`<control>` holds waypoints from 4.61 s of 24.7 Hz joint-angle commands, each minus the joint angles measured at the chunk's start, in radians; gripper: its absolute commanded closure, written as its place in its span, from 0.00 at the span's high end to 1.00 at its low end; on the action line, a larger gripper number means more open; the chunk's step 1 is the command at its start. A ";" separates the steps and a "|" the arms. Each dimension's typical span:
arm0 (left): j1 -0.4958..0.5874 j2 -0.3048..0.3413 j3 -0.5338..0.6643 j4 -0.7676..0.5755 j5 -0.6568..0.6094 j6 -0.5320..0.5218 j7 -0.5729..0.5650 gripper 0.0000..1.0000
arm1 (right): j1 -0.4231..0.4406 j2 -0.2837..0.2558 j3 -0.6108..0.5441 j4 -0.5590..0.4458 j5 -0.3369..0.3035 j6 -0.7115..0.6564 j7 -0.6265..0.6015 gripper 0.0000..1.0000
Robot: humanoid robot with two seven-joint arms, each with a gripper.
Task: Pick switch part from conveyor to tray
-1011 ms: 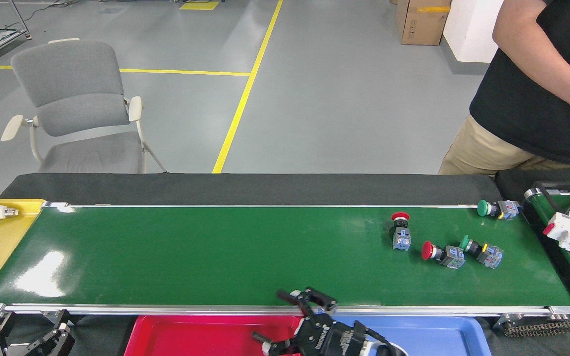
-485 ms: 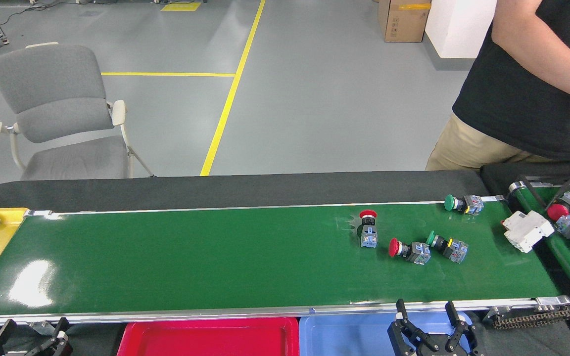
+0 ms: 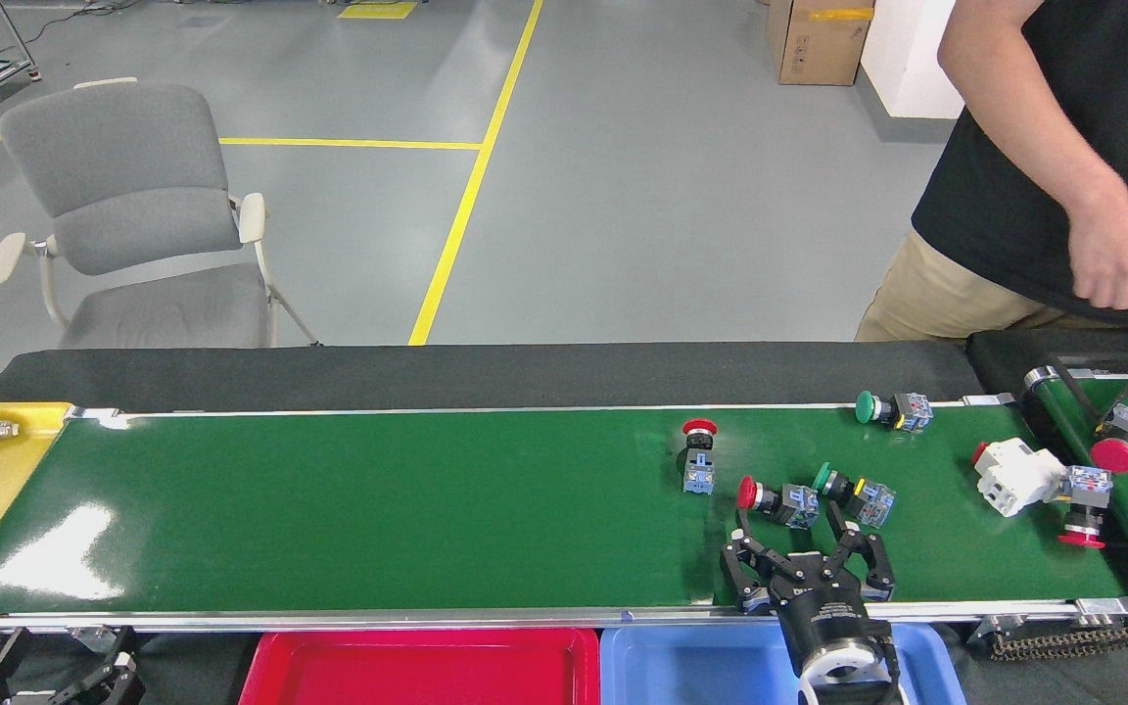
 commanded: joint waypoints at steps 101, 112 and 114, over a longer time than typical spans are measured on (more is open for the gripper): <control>-0.043 -0.173 -0.274 -0.261 -0.093 -0.378 -0.227 0.99 | -0.070 0.001 0.048 -0.059 -0.014 0.032 -0.034 0.17; 0.105 -0.265 0.168 -0.289 -0.090 -0.040 -0.149 0.99 | 0.376 -0.177 -0.112 -0.345 -0.207 -0.416 -0.105 0.45; 0.125 -0.267 0.164 -0.300 -0.063 -0.085 -0.150 0.99 | 0.433 -0.177 -0.169 -0.345 -0.216 -0.459 -0.145 0.92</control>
